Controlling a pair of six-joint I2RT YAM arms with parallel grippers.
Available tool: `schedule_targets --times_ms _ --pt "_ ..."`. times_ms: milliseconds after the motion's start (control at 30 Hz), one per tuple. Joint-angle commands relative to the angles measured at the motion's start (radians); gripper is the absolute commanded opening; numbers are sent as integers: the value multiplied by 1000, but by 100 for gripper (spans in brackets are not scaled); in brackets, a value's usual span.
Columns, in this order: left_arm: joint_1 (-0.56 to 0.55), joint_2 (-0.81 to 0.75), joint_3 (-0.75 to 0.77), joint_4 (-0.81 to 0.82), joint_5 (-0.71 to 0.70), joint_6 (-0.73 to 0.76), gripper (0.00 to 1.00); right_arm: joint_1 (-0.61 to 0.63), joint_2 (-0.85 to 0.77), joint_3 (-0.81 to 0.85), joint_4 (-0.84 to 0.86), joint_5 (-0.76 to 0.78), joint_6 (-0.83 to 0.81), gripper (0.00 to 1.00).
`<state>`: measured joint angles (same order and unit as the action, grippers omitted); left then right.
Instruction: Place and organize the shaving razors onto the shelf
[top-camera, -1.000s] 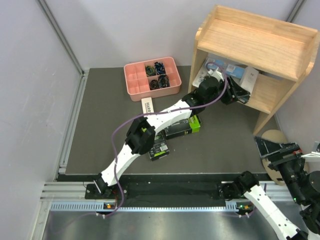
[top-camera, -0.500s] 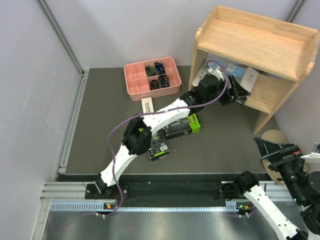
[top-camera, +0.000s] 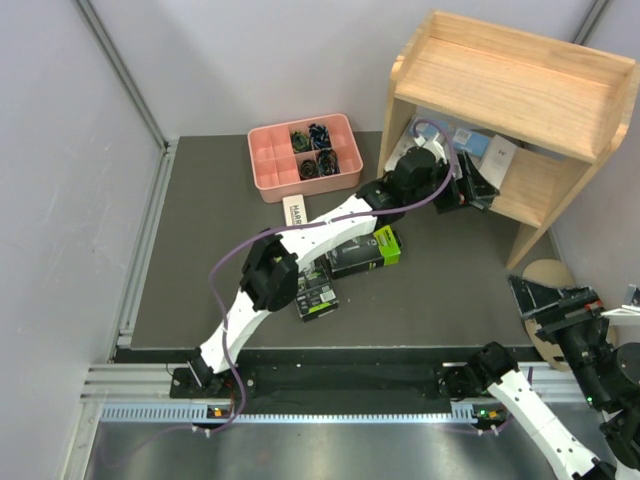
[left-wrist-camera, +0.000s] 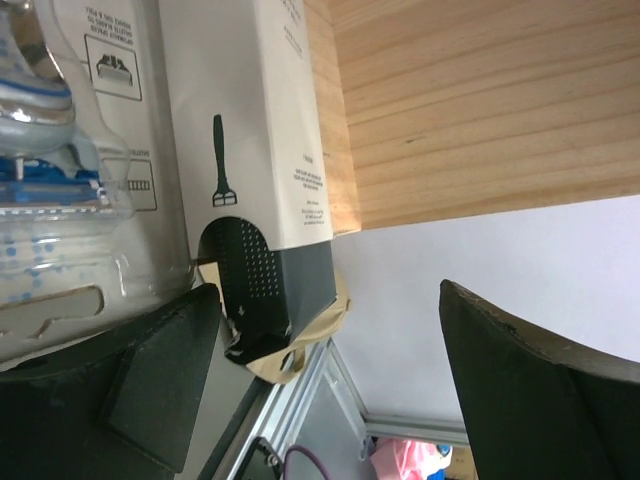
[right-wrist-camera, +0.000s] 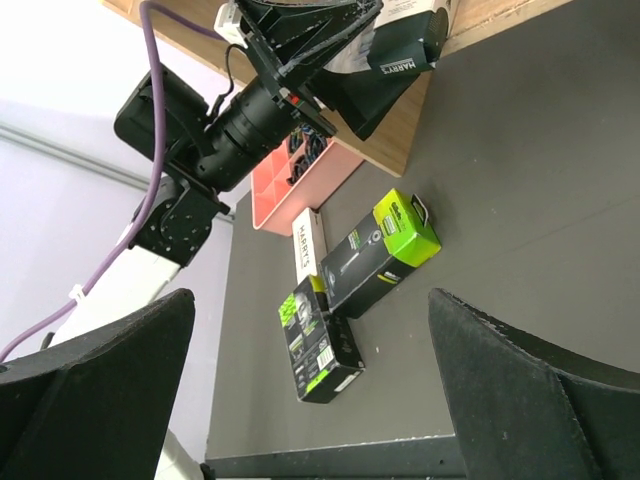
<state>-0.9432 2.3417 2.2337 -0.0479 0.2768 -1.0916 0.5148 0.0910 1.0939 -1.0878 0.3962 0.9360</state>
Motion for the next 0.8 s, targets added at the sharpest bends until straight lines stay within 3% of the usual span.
schedule_targets --times_ms 0,567,767 --pt "0 -96 -9 -38 9 47 95 -4 -13 -5 17 -5 -3 99" --pt "-12 -191 -140 -9 35 84 99 -4 -4 -19 37 -16 -3 99" --pt "-14 -323 -308 34 25 130 99 -4 3 -23 43 -22 -3 99"
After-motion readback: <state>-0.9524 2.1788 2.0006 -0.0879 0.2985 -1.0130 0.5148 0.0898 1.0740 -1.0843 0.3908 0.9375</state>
